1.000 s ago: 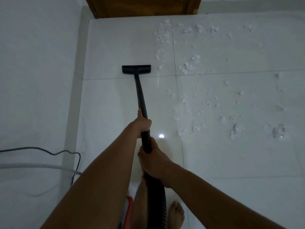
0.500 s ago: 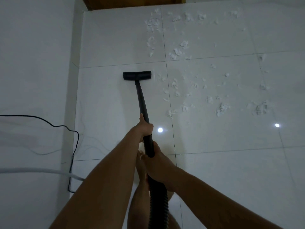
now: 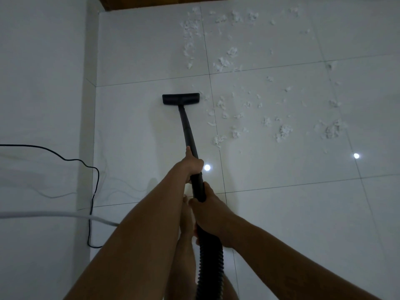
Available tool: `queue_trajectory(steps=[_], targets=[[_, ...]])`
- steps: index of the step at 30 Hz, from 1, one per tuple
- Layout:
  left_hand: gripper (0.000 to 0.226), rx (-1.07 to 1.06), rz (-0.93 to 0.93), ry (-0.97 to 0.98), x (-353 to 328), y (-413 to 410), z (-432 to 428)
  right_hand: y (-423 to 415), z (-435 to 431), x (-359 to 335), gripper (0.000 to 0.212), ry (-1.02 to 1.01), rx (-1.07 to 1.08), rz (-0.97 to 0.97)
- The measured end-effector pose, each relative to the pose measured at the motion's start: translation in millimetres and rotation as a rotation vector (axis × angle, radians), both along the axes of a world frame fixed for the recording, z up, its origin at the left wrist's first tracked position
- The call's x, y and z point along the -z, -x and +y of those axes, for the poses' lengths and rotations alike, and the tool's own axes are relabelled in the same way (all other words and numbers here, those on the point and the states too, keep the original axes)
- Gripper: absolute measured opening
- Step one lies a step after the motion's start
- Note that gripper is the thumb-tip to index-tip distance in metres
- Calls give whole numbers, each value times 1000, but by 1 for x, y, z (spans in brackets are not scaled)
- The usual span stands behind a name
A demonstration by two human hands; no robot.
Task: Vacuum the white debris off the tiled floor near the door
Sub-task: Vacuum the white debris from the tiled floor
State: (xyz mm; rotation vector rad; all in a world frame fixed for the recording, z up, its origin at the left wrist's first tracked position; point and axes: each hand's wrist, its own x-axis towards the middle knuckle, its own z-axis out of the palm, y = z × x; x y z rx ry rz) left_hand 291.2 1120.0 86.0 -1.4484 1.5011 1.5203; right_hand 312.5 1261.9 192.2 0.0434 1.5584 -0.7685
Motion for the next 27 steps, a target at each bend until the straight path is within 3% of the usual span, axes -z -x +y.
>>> queue_trajectory(steps=[27], targets=[[87,47,-32,-19,-29,-5,27,-2,16,-42,59,-79,-60,16]])
